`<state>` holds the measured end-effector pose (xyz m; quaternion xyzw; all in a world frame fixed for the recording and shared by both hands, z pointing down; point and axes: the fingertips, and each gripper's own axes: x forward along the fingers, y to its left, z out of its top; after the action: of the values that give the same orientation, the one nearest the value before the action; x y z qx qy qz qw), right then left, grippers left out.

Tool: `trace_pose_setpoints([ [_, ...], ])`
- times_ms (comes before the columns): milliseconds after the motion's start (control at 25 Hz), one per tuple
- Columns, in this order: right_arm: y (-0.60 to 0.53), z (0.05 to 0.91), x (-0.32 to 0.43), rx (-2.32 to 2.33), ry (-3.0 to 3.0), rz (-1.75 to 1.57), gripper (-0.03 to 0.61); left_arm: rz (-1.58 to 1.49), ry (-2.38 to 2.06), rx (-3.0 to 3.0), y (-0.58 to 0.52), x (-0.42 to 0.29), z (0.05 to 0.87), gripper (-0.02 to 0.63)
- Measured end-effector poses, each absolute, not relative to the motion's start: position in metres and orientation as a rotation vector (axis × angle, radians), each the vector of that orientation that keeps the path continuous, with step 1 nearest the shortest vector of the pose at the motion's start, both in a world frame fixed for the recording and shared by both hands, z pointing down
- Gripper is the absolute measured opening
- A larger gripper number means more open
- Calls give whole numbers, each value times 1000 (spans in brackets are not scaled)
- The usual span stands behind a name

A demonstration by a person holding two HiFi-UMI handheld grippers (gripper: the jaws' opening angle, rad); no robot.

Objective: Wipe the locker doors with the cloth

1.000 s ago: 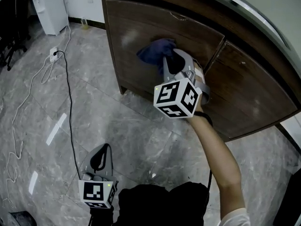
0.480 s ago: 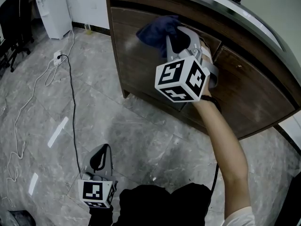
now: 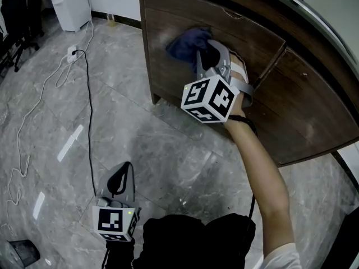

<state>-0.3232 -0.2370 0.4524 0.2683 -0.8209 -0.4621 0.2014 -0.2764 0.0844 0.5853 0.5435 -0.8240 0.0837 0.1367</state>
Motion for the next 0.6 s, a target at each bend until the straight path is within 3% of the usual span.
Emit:
trace_pose_setpoints([
  [600, -226, 687, -355, 450, -2106, -1117, 81, 244, -2366, 1446, 99, -297, 617, 3],
])
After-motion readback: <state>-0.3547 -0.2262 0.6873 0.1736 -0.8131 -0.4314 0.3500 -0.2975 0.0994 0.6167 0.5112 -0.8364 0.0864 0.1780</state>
